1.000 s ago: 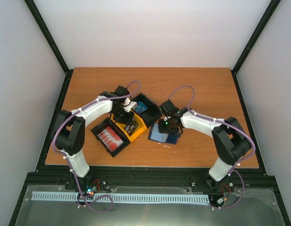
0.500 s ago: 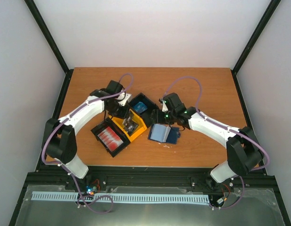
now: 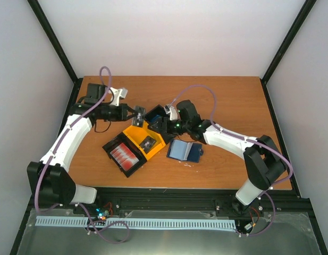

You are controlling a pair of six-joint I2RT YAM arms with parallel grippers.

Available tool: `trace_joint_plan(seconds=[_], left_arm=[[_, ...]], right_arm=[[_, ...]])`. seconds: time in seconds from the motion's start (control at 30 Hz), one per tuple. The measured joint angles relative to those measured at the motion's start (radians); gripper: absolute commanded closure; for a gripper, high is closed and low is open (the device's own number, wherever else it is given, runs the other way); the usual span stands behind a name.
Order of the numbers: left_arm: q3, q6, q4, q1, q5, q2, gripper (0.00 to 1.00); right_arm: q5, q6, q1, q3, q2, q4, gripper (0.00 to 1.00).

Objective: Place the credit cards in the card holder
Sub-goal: Pick up the credit card from the storage box.

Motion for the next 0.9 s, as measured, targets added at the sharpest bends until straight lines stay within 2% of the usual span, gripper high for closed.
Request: trace_joint_plan(seconds=[0.17, 0.27, 0.4, 0.5, 0.57, 0.7, 0.8, 0.9], left_arm=[[-0.055, -0.08, 0.066, 0.055, 0.177, -0.043, 0.99], [-0.082, -0.12, 0.097, 0.059, 0.264, -0.046, 0.99], [-0.088, -0.15, 0.13, 0.061, 0.348, -0.048, 0.99], [-0.095, -0.158, 0.149, 0.068, 0.375, -0.056, 0.99], [-0.108, -0.161, 0.158, 0.074, 0.387, -0.066, 0.98], [-0.132, -0.169, 0.175, 0.092, 0.441, -0.079, 0.92], [-0.138, -0.183, 0.19, 0.102, 0.473, -0.095, 0.8], [-0.145, -0.195, 0.201, 0.111, 0.5, -0.113, 0.73]], right_arm=[[-0.09, 0.089, 0.008, 0.019, 0.021, 0.143, 0.29], [-0.136, 0.146, 0.011, 0.044, 0.036, 0.225, 0.38], [-0.171, 0.205, 0.015, 0.074, 0.064, 0.285, 0.59], [-0.183, 0.246, 0.018, 0.073, 0.067, 0.33, 0.85], [-0.189, 0.271, 0.019, 0.061, 0.061, 0.372, 0.96], [-0.204, 0.318, 0.019, 0.022, 0.034, 0.453, 0.97], [-0.214, 0.341, 0.02, -0.006, 0.012, 0.507, 0.97], [-0.212, 0.354, 0.019, -0.025, -0.01, 0.544, 0.97]])
